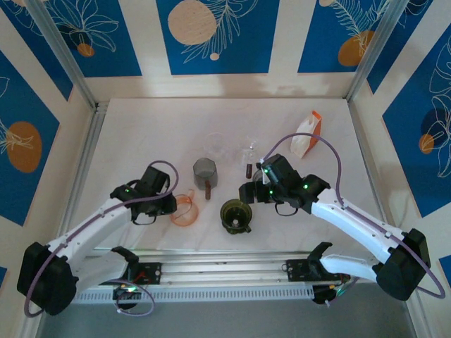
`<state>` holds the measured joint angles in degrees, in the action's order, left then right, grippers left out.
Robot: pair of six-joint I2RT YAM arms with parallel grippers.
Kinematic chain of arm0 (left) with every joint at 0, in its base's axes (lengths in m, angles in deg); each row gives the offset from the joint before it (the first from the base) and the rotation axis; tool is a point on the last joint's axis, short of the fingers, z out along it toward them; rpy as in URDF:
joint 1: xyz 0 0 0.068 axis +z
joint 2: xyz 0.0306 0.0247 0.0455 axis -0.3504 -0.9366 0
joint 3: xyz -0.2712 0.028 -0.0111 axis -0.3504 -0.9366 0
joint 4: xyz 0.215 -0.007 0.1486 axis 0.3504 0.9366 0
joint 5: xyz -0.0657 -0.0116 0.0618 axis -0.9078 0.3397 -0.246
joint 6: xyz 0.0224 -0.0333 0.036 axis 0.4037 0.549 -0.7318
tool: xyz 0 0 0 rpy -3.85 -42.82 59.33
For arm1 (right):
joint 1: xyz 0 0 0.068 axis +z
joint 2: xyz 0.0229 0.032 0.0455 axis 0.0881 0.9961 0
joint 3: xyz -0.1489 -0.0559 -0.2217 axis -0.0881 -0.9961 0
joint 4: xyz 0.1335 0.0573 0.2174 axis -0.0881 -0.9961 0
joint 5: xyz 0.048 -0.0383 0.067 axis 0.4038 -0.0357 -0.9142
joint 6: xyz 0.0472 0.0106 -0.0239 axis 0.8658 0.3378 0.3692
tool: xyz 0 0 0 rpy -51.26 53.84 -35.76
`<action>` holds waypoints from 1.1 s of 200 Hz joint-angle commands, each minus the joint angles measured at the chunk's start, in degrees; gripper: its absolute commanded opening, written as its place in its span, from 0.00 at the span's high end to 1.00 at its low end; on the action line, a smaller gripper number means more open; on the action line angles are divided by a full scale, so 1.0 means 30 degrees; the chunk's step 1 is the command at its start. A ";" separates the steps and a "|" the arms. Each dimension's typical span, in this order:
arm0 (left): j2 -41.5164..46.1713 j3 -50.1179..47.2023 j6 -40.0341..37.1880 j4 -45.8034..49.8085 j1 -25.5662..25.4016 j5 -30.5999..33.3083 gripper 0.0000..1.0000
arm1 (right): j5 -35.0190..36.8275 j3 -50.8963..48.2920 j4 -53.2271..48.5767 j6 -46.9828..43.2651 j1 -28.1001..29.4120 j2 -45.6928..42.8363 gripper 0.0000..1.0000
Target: Place the coffee filter in the dripper
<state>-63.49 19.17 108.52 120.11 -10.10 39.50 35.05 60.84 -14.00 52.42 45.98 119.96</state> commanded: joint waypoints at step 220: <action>-0.2414 0.1758 0.1513 -0.1184 -0.4907 -0.0153 0.82 | -0.1705 -0.1757 0.1374 0.1197 0.0978 0.3831 1.00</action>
<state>-69.74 22.21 113.00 115.76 -23.43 39.39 28.43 56.20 -8.41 55.59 48.62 132.31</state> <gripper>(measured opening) 0.175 0.056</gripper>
